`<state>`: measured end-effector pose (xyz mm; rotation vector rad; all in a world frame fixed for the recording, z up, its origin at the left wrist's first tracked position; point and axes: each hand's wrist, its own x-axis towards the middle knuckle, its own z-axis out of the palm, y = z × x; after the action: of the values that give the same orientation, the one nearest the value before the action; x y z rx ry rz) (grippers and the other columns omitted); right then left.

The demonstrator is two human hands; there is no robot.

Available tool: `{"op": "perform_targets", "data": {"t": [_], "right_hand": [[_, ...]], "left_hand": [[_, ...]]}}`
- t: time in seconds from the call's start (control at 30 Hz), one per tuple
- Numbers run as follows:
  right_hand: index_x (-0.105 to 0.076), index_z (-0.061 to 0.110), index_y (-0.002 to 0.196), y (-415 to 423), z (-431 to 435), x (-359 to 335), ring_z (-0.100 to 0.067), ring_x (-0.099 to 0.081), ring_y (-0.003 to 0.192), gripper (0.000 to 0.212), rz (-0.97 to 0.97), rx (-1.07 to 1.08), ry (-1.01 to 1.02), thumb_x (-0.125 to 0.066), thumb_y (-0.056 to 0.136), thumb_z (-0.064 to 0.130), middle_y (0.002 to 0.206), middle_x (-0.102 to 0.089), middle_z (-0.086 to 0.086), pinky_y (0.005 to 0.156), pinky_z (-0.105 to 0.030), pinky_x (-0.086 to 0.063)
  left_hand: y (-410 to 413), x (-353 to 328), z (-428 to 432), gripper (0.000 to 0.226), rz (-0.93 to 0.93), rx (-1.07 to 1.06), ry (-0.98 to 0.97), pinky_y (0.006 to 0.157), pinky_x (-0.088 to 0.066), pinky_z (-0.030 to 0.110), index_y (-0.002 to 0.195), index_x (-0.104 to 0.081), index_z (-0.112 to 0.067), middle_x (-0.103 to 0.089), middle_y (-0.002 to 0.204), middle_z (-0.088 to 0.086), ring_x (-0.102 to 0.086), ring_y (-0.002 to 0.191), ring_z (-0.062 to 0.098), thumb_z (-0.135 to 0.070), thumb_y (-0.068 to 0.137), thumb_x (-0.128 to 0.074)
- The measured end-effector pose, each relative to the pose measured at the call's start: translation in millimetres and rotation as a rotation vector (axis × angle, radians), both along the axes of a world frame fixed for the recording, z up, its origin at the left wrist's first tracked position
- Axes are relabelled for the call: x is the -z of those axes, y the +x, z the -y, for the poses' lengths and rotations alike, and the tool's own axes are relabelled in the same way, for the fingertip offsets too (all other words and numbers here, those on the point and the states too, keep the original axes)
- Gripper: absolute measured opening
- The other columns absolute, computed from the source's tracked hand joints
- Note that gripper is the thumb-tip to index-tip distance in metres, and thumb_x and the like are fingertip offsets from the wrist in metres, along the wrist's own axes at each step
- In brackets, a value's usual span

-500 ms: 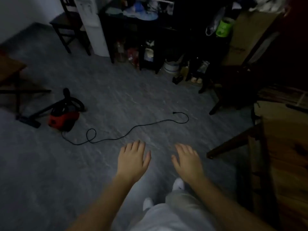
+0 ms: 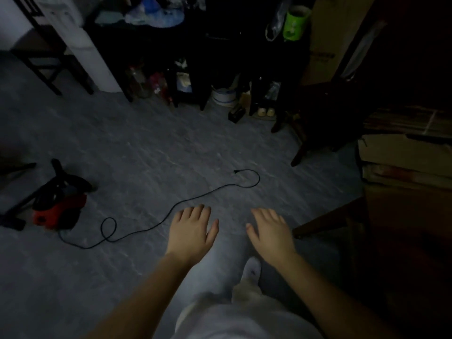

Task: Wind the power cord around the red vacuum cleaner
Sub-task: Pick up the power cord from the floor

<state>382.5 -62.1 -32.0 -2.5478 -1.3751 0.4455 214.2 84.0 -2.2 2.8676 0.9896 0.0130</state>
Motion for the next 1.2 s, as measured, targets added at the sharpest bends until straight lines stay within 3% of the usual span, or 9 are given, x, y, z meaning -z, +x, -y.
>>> {"op": "perform_targets", "data": {"t": [0.27,0.57,0.77,0.97,1.2], "right_hand": [[-0.049,0.015,0.141,106.5,-92.1,-18.8,-0.021,-0.049,0.130,0.052,0.020,-0.065,0.039,-0.039,0.099,0.043,0.140,-0.057,-0.002,0.108,-0.038,-0.041],[-0.048,0.020,0.143,205.0,-220.1,-9.4,-0.018,-0.049,0.131,0.051,0.051,-0.072,-0.045,-0.044,0.097,0.043,0.142,-0.055,0.001,0.108,-0.034,-0.039],[-0.058,0.016,0.132,260.6,-300.0,-28.0,-0.021,-0.059,0.119,0.047,0.079,-0.098,0.006,-0.045,0.095,0.042,0.130,-0.064,-0.002,0.099,-0.038,-0.048],[-0.057,0.016,0.132,318.4,-380.1,-21.5,-0.022,-0.057,0.119,0.051,0.025,-0.255,0.006,-0.038,0.095,0.045,0.130,-0.063,-0.002,0.099,-0.039,-0.048],[-0.049,0.017,0.140,383.4,-446.1,10.3,-0.021,-0.050,0.125,0.048,-0.051,-0.692,-0.060,-0.039,0.099,0.042,0.138,-0.056,-0.001,0.106,-0.037,-0.040]], "left_hand": [[102.9,-17.4,-66.5,0.049,-0.003,-0.048,-0.014,0.089,-0.050,0.040,0.121,-0.065,-0.017,-0.069,0.121,0.003,-0.065,0.106,0.024,-0.050,0.097,-0.038],[199.4,17.4,-188.6,0.051,-0.006,-0.033,-0.082,0.089,-0.052,0.039,0.124,-0.064,-0.016,-0.068,0.124,0.006,-0.066,0.107,0.024,-0.050,0.096,-0.039],[253.7,13.7,-265.7,0.053,-0.017,-0.028,-0.082,0.090,-0.051,0.039,0.125,-0.064,-0.017,-0.068,0.125,0.006,-0.066,0.107,0.023,-0.051,0.097,-0.035],[298.1,10.6,-326.8,0.054,-0.004,-0.195,-0.082,0.091,-0.051,0.038,0.126,-0.063,-0.016,-0.067,0.126,0.006,-0.065,0.109,0.024,-0.051,0.097,-0.034],[340.4,27.7,-304.0,0.055,-0.015,-0.633,-0.125,0.089,-0.053,0.038,0.125,-0.064,-0.016,-0.068,0.124,0.005,-0.067,0.107,0.023,-0.051,0.098,-0.032]]}}
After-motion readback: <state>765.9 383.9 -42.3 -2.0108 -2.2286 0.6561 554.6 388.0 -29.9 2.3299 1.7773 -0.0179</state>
